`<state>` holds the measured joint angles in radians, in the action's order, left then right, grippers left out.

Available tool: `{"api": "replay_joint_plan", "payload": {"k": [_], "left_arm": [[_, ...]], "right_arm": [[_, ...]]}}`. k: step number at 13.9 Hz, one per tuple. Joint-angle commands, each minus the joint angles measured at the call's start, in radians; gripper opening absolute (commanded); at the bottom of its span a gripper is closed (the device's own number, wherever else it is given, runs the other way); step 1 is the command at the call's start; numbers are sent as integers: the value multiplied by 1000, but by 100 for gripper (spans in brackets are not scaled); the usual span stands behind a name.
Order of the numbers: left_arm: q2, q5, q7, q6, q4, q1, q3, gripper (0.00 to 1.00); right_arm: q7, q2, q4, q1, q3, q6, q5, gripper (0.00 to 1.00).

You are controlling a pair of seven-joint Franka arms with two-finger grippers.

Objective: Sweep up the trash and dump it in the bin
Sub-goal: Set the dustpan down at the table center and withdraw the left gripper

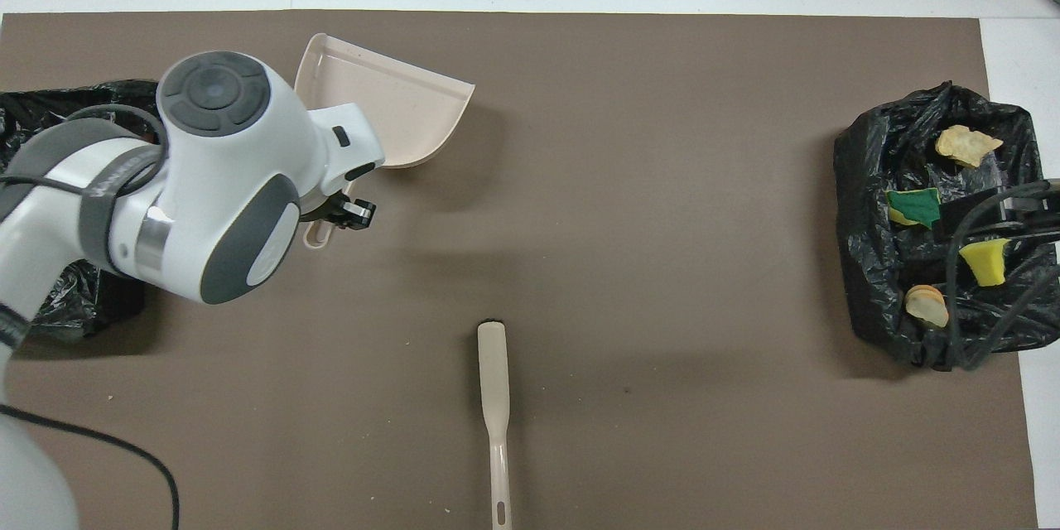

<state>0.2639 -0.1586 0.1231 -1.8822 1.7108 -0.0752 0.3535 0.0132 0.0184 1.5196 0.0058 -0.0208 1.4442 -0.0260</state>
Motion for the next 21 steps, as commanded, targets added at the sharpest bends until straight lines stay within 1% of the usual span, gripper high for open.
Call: {"api": "replay_joint_plan", "payload": {"k": [1,2,4,6,7,8,10,12,14,17,18,19,20,21], "left_arm": [[122,8,201,-76,-103,-38,33,0],[127,8,245,-93,-108,-41,44,0],[155,8,276,-109,-115,-43,97,0],[159,10,302,-113,-115,-46,108,0],[182,10,353,-133,-117,-58,113,0],[185,10,378,-153,-119,-58,114,0],[193,8,382,-159,-120,-60,114,0],[222,7,383,-175,-134,-63,113,0],[241,-7,383,-175,-143,-87,113,0],[239,-9,382,-166,-143,-86,113,0],[238,-9,382,-166,-143,-84,113,4],[236,-7,382,-155,-139,-87,113,29],[235,-9,382,-152,-138,-87,113,59],[229,-9,382,-149,-137,-92,110,74]], "right_arm": [[18,3,2,-9,7,-8,8,100],[18,3,2,-9,7,-8,8,100],[18,3,2,-9,7,-8,8,100],[18,3,2,-10,7,-8,8,100],[18,3,2,-9,5,-8,8,100],[18,3,2,-9,5,-8,8,100],[19,3,2,-9,5,-8,8,100],[18,3,2,-9,7,-8,8,100],[18,3,2,-9,7,-8,8,100],[18,3,2,-9,7,-8,8,100],[18,3,2,-9,7,-8,8,100],[18,3,2,-9,7,-8,8,100],[18,3,2,-9,5,-8,8,100],[18,3,2,-10,7,-8,8,100]]}}
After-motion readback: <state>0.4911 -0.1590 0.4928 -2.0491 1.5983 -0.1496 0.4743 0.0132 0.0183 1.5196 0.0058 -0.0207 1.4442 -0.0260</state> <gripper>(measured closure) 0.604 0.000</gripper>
